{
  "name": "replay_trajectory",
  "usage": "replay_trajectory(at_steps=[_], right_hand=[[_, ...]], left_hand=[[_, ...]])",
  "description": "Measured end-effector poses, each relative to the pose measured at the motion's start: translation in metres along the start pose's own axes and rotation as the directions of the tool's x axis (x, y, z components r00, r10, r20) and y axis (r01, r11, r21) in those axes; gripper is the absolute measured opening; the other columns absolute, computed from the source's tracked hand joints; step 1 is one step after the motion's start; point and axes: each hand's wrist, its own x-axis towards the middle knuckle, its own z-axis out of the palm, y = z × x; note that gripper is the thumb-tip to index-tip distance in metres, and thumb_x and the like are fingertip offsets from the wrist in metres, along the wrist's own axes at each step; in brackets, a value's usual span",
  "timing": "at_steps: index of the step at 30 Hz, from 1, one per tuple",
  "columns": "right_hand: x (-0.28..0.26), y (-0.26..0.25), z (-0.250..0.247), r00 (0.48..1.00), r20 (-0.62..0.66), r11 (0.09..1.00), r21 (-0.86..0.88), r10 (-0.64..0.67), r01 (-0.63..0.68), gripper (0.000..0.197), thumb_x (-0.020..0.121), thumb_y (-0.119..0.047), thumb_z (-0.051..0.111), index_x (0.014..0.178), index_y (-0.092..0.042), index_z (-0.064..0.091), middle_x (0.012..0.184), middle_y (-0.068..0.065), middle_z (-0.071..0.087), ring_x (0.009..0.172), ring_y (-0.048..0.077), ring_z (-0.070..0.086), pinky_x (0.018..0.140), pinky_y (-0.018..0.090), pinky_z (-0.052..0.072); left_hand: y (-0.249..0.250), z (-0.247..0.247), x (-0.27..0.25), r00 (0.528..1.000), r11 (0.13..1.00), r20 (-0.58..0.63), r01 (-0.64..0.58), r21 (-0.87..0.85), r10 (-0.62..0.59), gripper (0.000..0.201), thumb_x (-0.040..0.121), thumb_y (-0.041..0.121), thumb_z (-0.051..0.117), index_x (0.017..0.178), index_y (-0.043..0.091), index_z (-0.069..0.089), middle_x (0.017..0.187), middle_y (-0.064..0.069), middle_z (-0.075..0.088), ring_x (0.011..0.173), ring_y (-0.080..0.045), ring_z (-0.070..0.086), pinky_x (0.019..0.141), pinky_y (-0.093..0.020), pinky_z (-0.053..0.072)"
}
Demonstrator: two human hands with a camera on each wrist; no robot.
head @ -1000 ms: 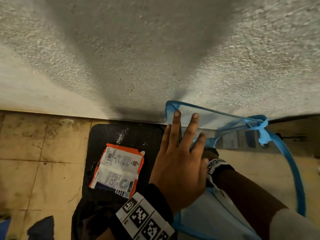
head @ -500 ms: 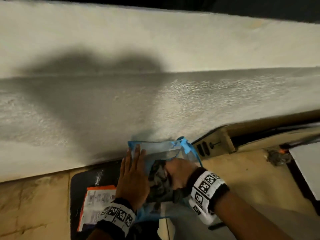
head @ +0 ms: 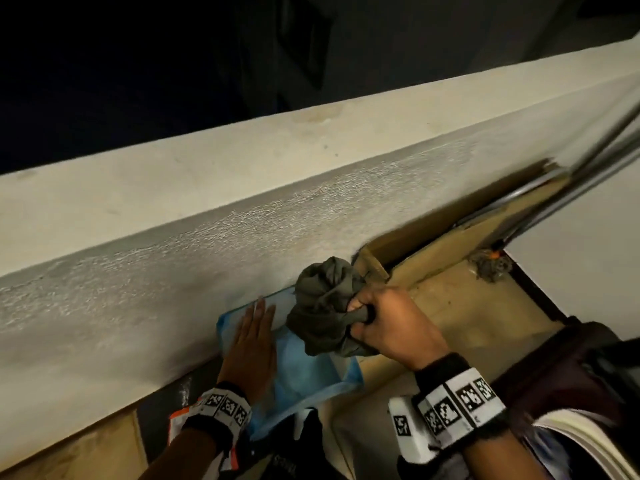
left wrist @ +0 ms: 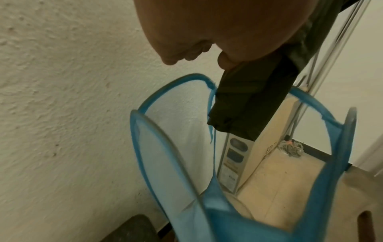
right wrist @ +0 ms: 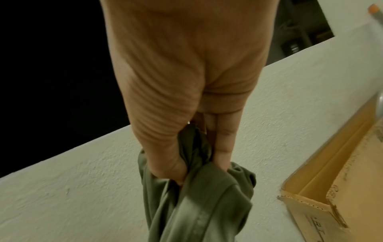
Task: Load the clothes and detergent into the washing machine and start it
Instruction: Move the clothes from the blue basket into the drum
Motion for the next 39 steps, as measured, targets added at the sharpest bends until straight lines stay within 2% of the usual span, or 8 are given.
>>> replay_trajectory(at_steps=[6, 12, 16, 20, 25, 28, 32, 39], right_hand=[[-0.068, -0.003, -0.043, 0.966, -0.252, 0.988, 0.149, 0.062, -0.024, 0.016, 0.075, -0.017, 0.076, 0.084, -0.03, 0.072, 0.086, -0.017, 0.066, 0.082, -0.002, 0.062, 0.069, 0.01, 0.046], [-0.167, 0.012, -0.096, 0.847, -0.507, 0.974, 0.219, 0.163, -0.057, 0.018, 0.07, -0.014, 0.077, 0.081, -0.027, 0.071, 0.083, -0.014, 0.068, 0.083, 0.004, 0.065, 0.073, 0.025, 0.051], [-0.246, 0.044, -0.115, 0.717, -0.647, 0.964, 0.226, 0.258, -0.144, 0.02, 0.07, -0.009, 0.077, 0.079, -0.025, 0.07, 0.083, -0.011, 0.067, 0.08, 0.008, 0.066, 0.071, 0.028, 0.052], [-0.337, 0.083, -0.112, 0.526, -0.737, 0.905, 0.325, 0.425, -0.276, 0.025, 0.07, -0.001, 0.078, 0.077, -0.023, 0.07, 0.082, -0.007, 0.068, 0.077, 0.01, 0.066, 0.069, 0.029, 0.052], [-0.433, 0.126, -0.087, 0.315, -0.74, 0.791, 0.469, 0.594, -0.392, 0.029, 0.07, 0.002, 0.08, 0.076, -0.026, 0.072, 0.085, -0.008, 0.07, 0.08, 0.007, 0.067, 0.071, 0.02, 0.051], [-0.467, 0.155, -0.066, 0.207, -0.709, 0.713, 0.552, 0.674, -0.432, 0.029, 0.069, 0.001, 0.079, 0.076, -0.027, 0.072, 0.084, -0.01, 0.071, 0.079, 0.006, 0.067, 0.072, 0.024, 0.052], [-0.491, 0.191, -0.039, 0.169, -0.635, 0.628, 0.62, 0.754, -0.47, 0.032, 0.069, 0.0, 0.078, 0.074, -0.031, 0.071, 0.085, -0.016, 0.071, 0.083, 0.0, 0.066, 0.074, 0.022, 0.052], [-0.502, 0.243, -0.013, 0.208, -0.48, 0.503, 0.641, 0.852, -0.58, 0.02, 0.071, -0.009, 0.075, 0.072, -0.028, 0.071, 0.078, -0.015, 0.072, 0.077, -0.005, 0.065, 0.066, 0.01, 0.047]], left_hand=[[0.05, -0.029, 0.011, 0.99, 0.991, -0.093, -0.114, -0.068, 0.107, 0.067, 0.096, 0.01, 0.048, 0.155, 0.014, 0.017, 0.165, -0.005, 0.008, 0.152, -0.023, 0.001, 0.122, -0.048, 0.019], [0.134, -0.024, 0.01, 0.952, 0.947, -0.059, -0.306, -0.098, 0.301, 0.063, 0.094, 0.029, 0.034, 0.154, 0.015, 0.021, 0.164, -0.004, 0.012, 0.151, -0.019, 0.003, 0.122, -0.047, 0.017], [0.219, 0.008, 0.005, 0.875, 0.874, 0.026, -0.481, -0.075, 0.484, 0.064, 0.097, 0.042, 0.028, 0.156, 0.021, 0.014, 0.164, 0.003, 0.008, 0.151, -0.015, 0.003, 0.123, -0.043, 0.014], [0.298, 0.057, -0.011, 0.778, 0.797, 0.194, -0.603, -0.037, 0.598, 0.063, 0.096, 0.045, 0.021, 0.156, 0.023, 0.015, 0.164, 0.005, 0.011, 0.151, -0.014, 0.011, 0.123, -0.038, 0.014], [0.356, 0.125, -0.042, 0.645, 0.709, 0.452, -0.704, 0.038, 0.617, 0.064, 0.095, 0.047, 0.02, 0.156, 0.027, 0.012, 0.165, 0.007, 0.011, 0.151, -0.014, 0.011, 0.122, -0.039, 0.017], [0.363, 0.157, -0.057, 0.598, 0.642, 0.579, -0.75, 0.161, 0.554, 0.071, 0.09, 0.053, 0.014, 0.156, 0.028, 0.017, 0.165, 0.007, 0.012, 0.153, -0.026, 0.003, 0.119, -0.052, 0.017], [0.356, 0.181, -0.065, 0.586, 0.504, 0.601, -0.8, 0.324, 0.543, 0.066, 0.088, 0.062, 0.038, 0.144, 0.028, 0.048, 0.157, 0.002, 0.036, 0.147, -0.043, 0.019, 0.108, -0.068, 0.024], [0.356, 0.184, -0.063, 0.592, 0.463, 0.569, -0.805, 0.372, 0.571, 0.057, 0.09, 0.071, 0.03, 0.138, 0.046, 0.049, 0.16, 0.011, 0.026, 0.151, -0.036, -0.004, 0.114, -0.064, 0.016]])
